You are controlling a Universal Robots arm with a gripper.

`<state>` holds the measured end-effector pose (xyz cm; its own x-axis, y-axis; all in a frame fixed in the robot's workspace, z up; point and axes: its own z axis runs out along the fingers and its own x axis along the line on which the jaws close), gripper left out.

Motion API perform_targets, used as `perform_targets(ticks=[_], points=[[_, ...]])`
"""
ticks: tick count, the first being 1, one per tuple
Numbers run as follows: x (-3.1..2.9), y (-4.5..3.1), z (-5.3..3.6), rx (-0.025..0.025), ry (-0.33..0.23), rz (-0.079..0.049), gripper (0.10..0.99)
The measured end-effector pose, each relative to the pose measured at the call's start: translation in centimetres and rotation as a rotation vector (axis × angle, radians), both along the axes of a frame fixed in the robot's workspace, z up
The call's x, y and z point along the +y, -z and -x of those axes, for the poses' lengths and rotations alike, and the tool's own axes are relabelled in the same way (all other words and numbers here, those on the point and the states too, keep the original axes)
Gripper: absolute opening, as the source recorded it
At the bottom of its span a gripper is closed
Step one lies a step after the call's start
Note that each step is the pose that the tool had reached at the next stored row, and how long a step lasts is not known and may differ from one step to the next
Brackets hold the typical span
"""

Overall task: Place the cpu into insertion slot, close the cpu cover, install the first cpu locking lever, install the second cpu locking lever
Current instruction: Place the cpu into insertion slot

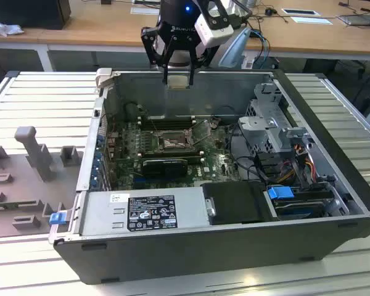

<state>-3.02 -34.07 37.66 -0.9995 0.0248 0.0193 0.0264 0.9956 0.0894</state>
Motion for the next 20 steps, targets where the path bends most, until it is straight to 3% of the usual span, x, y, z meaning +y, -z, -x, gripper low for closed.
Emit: perform_targets(ticks=[20], points=[[0.00,0.08,0.01,0.0000,0.067,0.001,0.529]])
